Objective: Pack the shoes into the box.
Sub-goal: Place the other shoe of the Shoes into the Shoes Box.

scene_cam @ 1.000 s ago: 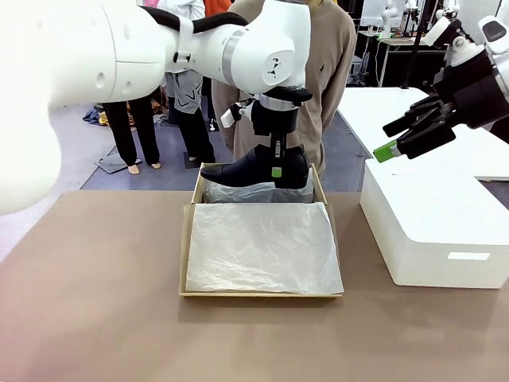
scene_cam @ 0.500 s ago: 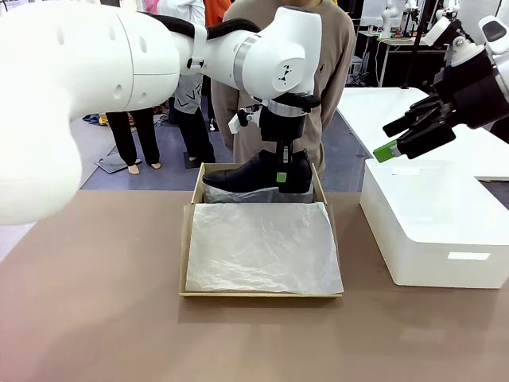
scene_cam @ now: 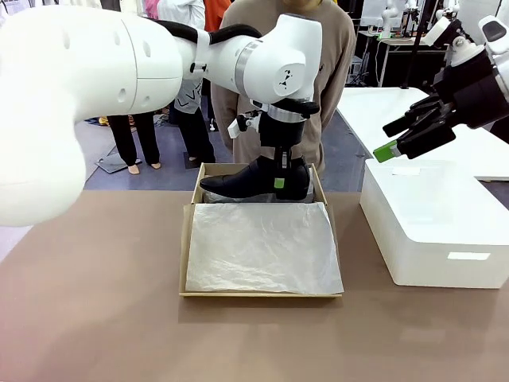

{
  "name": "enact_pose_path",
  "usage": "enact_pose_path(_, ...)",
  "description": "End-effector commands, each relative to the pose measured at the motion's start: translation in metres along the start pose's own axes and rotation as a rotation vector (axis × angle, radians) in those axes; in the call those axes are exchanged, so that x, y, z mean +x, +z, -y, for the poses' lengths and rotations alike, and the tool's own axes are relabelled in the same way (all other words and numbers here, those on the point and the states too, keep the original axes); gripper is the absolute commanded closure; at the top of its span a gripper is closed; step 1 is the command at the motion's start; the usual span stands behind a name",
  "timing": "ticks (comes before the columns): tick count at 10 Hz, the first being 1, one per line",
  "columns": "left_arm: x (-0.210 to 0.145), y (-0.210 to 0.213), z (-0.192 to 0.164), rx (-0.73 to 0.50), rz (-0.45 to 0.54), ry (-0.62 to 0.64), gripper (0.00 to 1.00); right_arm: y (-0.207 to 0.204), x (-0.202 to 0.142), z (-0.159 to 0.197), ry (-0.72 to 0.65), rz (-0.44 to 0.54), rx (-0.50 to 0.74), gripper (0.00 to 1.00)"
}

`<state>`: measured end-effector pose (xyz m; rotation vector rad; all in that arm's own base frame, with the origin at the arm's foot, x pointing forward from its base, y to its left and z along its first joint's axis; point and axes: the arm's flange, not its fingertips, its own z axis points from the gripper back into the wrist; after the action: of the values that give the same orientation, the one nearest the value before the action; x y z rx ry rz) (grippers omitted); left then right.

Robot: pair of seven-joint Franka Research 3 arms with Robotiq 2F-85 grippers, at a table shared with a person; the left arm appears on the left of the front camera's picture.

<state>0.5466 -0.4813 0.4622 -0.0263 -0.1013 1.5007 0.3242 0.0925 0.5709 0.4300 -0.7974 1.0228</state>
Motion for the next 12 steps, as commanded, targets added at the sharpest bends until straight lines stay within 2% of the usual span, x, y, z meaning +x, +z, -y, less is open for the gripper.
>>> enact_pose_path(1, -0.005, 0.001, -0.001, 0.007, 0.014, 0.074, 1.0, 0.0, 0.001, 0.002, 0.009, 0.021, 0.013, 0.0)
enact_pose_path(5, -0.007, -0.014, 0.0, -0.013, 0.015, 0.042, 1.0, 0.0, 0.001, 0.002, 0.009, 0.021, 0.013, 0.0)
enact_pose_path(12, -0.011, -0.033, -0.003, 0.048, -0.035, 0.045, 1.0, 0.0, 0.001, 0.002, 0.009, 0.021, 0.013, 0.0)
